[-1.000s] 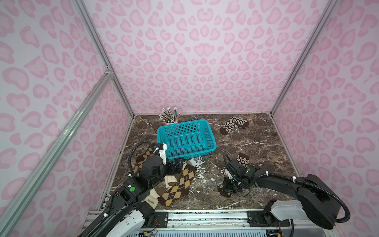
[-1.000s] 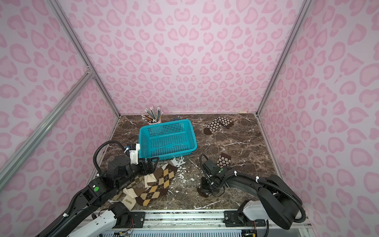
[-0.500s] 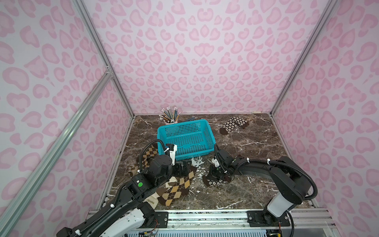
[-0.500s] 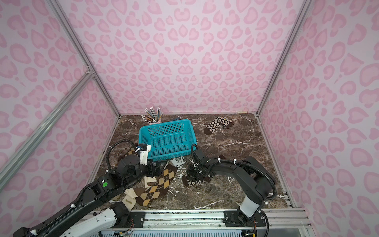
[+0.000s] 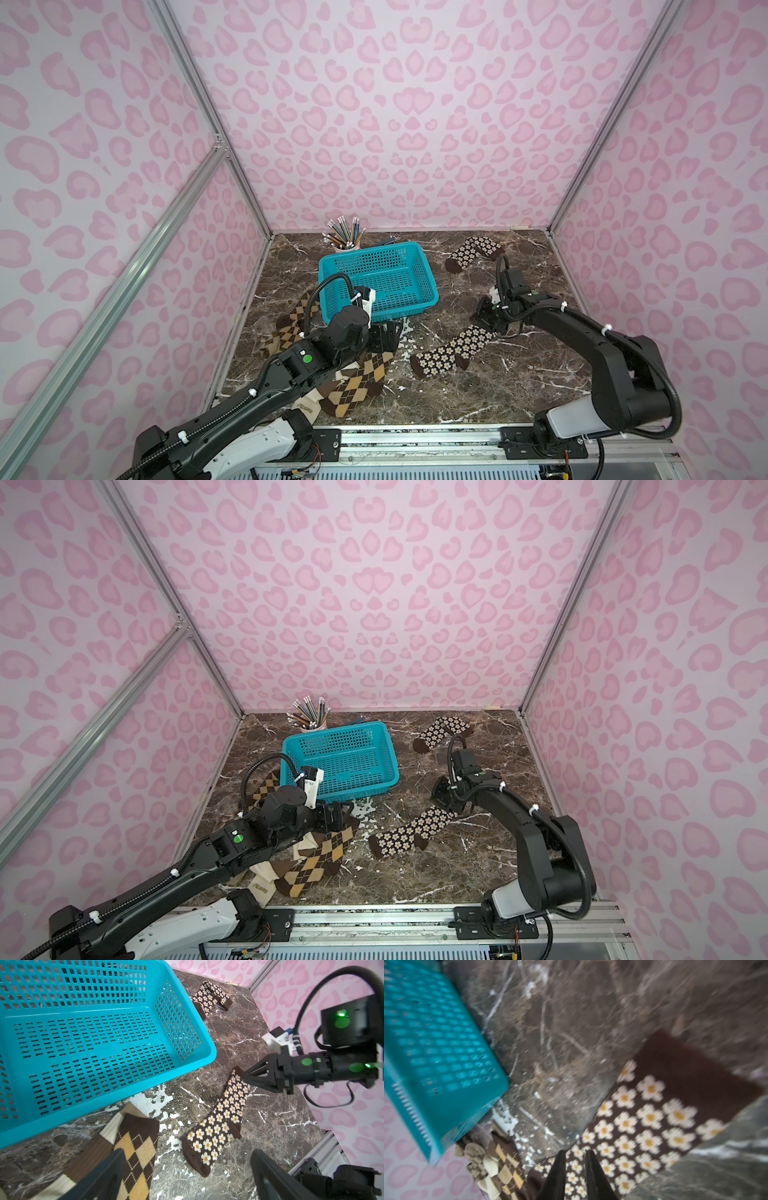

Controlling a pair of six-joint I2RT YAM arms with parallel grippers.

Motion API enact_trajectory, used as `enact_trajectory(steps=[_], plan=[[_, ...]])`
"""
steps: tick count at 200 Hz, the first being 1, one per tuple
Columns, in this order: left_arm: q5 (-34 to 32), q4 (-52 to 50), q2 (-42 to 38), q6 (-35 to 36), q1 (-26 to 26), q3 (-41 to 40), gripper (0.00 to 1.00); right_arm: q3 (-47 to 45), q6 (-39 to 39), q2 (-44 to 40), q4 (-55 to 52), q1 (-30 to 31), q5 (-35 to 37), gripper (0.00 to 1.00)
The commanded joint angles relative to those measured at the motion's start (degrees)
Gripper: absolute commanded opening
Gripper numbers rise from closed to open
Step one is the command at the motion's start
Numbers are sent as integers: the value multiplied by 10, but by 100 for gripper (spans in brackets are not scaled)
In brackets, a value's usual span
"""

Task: Place the socks together as a pair
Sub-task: Adjust the sock at the center of the board.

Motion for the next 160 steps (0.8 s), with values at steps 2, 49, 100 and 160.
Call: enact_trajectory(steps=[2,49,100,160], plan=[[-4,29,6,-5,0,22,97,42,-67,63,-15,-9,11,20],[-54,-24,6,-13,6,74,97,14,-59,95,8,-25,45,18],[-60,-21,16,-8,26,91,97,-110,-32,-35,-3,-57,69,17],[-36,8,62,10,46,103,97,-139,-22,-149,-35,-77,93,24]])
